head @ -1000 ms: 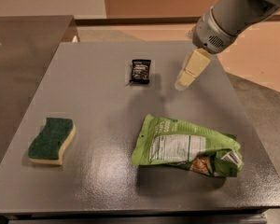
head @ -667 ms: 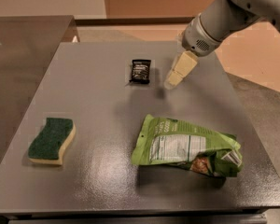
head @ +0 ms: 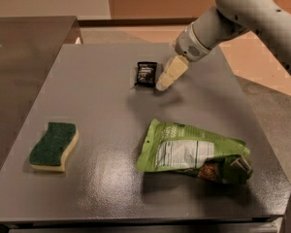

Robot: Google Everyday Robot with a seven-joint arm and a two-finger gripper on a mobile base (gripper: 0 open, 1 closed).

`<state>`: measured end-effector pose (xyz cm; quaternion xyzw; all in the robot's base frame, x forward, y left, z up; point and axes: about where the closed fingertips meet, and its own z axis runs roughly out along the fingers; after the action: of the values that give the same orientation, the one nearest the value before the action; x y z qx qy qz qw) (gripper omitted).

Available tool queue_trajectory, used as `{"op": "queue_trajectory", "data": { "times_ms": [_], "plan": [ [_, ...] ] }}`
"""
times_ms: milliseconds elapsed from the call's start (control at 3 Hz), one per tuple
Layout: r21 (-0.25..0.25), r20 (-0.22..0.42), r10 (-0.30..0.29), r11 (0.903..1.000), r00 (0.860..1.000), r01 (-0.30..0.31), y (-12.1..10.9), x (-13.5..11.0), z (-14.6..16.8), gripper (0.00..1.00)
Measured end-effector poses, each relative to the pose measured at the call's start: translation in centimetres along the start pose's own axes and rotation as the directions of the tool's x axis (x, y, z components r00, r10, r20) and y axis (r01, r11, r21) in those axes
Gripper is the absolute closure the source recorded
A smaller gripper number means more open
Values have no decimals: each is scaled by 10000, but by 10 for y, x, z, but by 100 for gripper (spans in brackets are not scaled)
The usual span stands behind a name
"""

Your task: Pick rxbar chocolate

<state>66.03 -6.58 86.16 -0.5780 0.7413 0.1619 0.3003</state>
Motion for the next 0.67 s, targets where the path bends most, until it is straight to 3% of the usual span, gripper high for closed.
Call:
{"op": "queue_trajectory", "data": {
  "times_ms": [667],
  "plan": [
    [-448, 226, 156, 9989, 9996, -146, -10, -6, 35, 0]
  ]
}}
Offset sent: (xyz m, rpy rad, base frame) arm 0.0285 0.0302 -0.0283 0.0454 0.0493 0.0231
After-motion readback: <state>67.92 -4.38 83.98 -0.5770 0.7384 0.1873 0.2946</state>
